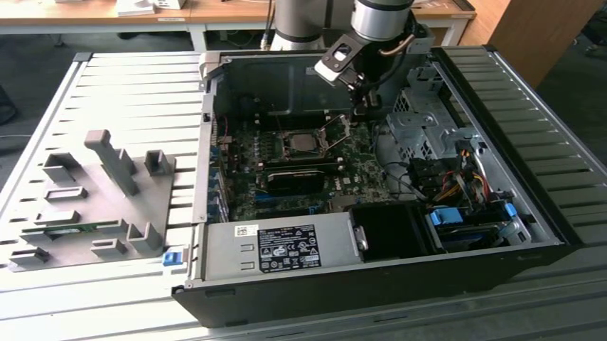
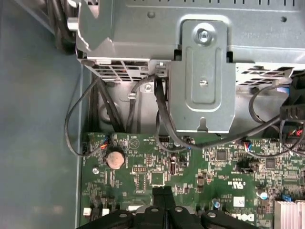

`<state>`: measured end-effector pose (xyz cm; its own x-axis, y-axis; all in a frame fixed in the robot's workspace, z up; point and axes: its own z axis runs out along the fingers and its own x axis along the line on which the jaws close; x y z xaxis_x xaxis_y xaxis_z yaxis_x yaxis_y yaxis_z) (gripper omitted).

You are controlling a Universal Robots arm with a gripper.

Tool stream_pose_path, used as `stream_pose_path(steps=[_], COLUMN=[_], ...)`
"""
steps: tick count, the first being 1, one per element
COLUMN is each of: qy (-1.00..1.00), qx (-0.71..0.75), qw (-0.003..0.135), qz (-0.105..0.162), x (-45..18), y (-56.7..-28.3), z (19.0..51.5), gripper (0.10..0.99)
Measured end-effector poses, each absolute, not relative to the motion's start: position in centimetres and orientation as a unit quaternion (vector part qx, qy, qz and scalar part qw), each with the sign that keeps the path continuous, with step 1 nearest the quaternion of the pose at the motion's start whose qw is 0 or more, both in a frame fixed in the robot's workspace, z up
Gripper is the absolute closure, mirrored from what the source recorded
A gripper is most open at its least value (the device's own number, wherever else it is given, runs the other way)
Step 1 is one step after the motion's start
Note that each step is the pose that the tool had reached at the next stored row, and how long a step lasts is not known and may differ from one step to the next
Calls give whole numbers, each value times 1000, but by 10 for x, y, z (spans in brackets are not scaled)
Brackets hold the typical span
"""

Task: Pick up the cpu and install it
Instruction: 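Close the cpu cover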

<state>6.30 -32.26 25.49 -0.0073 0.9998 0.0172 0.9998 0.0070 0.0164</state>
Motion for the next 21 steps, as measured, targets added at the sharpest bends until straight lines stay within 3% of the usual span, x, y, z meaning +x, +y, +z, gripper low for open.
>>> stream_pose_path(steps=[21], qy=[-710], qx=[-705], qw=[8], qz=[-5], x=[70], y=[-322], z=[240], gripper=[980])
